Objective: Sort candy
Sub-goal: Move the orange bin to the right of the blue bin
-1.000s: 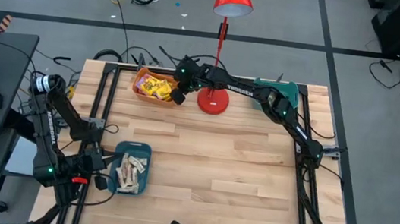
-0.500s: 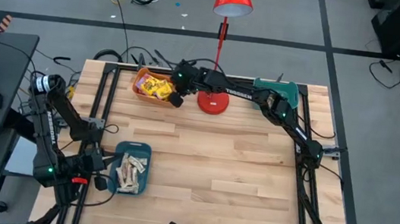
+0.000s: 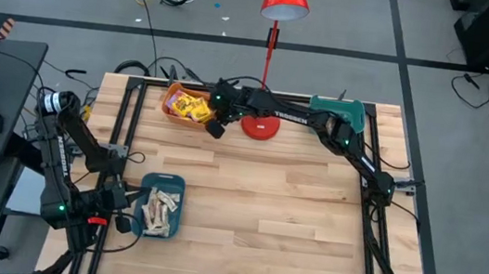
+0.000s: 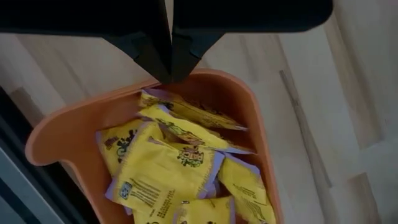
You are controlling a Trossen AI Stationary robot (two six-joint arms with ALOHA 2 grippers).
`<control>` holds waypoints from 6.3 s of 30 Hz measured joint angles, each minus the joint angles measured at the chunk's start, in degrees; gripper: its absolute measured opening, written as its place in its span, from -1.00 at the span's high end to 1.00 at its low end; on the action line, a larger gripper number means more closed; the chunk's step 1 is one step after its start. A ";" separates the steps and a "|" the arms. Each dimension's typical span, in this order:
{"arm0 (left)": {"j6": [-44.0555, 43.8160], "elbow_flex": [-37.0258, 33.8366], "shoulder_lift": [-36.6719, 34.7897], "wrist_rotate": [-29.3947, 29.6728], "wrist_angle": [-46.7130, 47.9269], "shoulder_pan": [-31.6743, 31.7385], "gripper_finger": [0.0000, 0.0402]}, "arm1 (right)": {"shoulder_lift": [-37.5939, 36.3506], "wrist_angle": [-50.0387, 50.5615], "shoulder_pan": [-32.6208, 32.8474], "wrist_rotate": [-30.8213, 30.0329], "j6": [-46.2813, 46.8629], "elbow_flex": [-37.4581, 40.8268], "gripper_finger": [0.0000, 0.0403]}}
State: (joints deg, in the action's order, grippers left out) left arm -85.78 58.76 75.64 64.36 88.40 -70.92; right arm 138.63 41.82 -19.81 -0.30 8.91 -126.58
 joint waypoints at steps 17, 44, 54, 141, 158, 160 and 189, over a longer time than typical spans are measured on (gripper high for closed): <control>0.02 0.00 0.00 -0.62 -0.26 -0.02 1.00 | 0.00 -0.43 2.62 0.03 1.89 0.00 1.00; 0.02 0.00 0.00 -0.59 -0.28 -0.02 1.00 | 0.04 -11.71 3.08 2.82 2.94 5.84 1.00; 0.02 0.00 0.00 -0.59 -0.28 -0.02 1.00 | 0.04 -14.18 3.74 4.03 5.31 5.90 1.00; 0.02 0.00 0.02 -1.60 -2.01 -0.02 1.00 | -1.88 -3.17 5.22 6.21 -11.51 0.00 1.00; 0.02 0.00 0.02 -1.58 -3.54 -0.01 1.00 | -1.86 -7.22 5.18 5.64 -7.57 5.27 1.00; 0.02 0.00 0.02 -1.57 -3.54 0.01 1.00 | -1.86 -7.80 5.18 4.41 -7.12 5.40 1.00; 0.26 0.00 0.02 -1.55 -4.35 -0.01 1.00 | -1.97 -11.58 4.62 4.69 -0.04 9.27 1.00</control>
State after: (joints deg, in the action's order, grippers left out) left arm -85.52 58.76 75.66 62.81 84.05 -70.93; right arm 136.66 30.24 -15.19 4.40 8.86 -117.32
